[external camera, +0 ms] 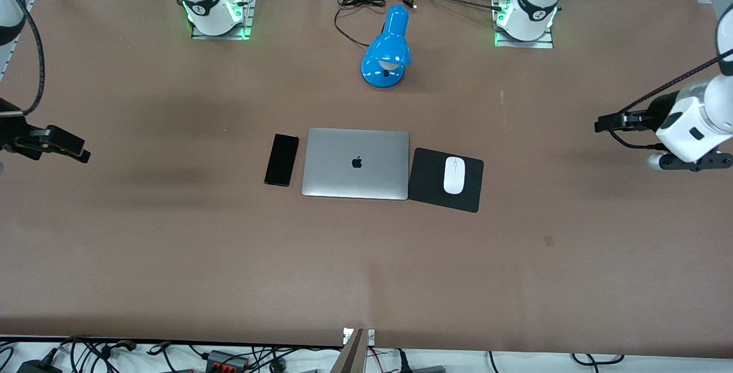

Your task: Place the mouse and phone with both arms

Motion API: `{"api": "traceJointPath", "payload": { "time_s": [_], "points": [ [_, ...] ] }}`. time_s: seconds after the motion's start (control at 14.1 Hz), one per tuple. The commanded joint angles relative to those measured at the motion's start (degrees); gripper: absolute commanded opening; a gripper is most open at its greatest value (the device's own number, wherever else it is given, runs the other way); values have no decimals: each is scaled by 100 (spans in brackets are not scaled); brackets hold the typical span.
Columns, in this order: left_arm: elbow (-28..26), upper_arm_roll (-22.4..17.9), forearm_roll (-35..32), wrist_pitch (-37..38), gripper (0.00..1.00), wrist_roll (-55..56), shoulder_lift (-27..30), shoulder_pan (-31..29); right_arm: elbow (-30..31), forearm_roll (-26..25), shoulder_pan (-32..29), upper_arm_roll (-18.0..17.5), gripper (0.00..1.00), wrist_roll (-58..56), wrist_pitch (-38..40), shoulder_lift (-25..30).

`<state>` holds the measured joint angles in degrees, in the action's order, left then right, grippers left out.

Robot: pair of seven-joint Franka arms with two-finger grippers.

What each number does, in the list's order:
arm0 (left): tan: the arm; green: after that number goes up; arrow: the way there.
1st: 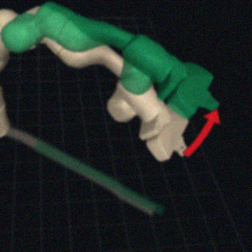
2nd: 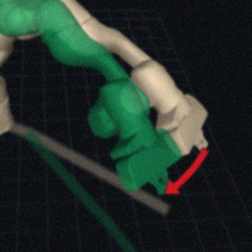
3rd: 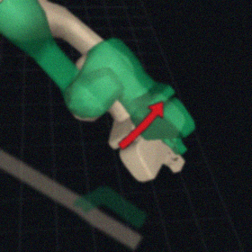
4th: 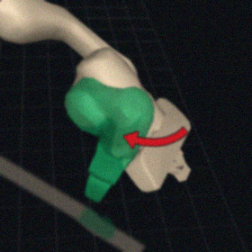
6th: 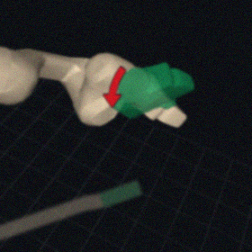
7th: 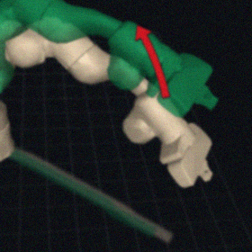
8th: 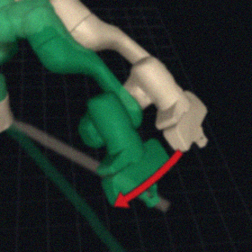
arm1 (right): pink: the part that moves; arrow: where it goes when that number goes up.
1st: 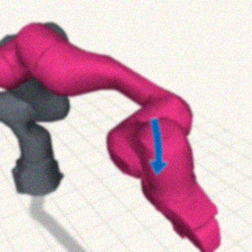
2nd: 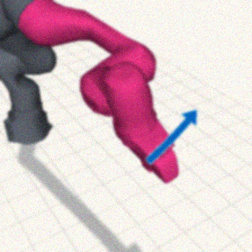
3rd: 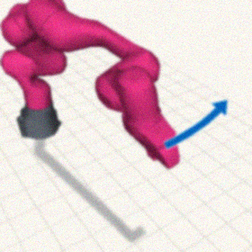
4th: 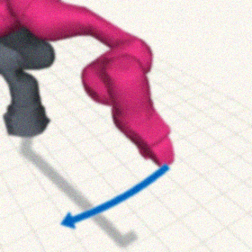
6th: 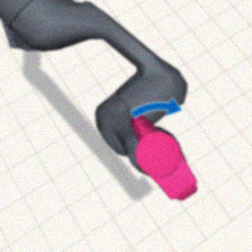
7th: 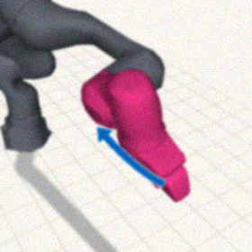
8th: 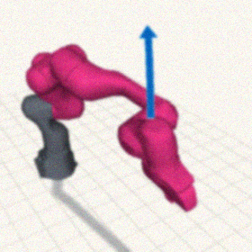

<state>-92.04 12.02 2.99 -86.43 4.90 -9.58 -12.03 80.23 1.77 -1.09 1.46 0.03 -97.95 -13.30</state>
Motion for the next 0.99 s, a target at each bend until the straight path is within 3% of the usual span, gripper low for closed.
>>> {"api": "traceJointPath", "payload": {
  "time_s": [0.0, 0.14, 0.36, 0.64, 0.78, 0.92],
  "points": [
    [-772, 247, 97, -322, 100, 589, 694, -45, -295, -334, -14, -137, 100, -47, 66, 47],
    [-1068, 563, 62, -348, 100, 994, 991, -45, -97, -371, -57, -137, 100, -265, 196, 274],
    [-773, 705, -577, -314, 100, 996, 801, -27, 405, -344, -102, -137, 100, -267, 40, 512],
    [-429, 670, -721, -208, 100, 1057, 677, -98, 1168, -353, -93, -137, 100, -267, -354, 916],
    [-62, 216, -642, -243, 100, 638, 554, 76, 1670, -353, -102, -137, 100, -267, -549, 1258],
    [11, -320, -625, -225, 100, 310, 545, 647, 1943, -353, -102, -137, 100, -267, -550, 1452]
  ]
}}
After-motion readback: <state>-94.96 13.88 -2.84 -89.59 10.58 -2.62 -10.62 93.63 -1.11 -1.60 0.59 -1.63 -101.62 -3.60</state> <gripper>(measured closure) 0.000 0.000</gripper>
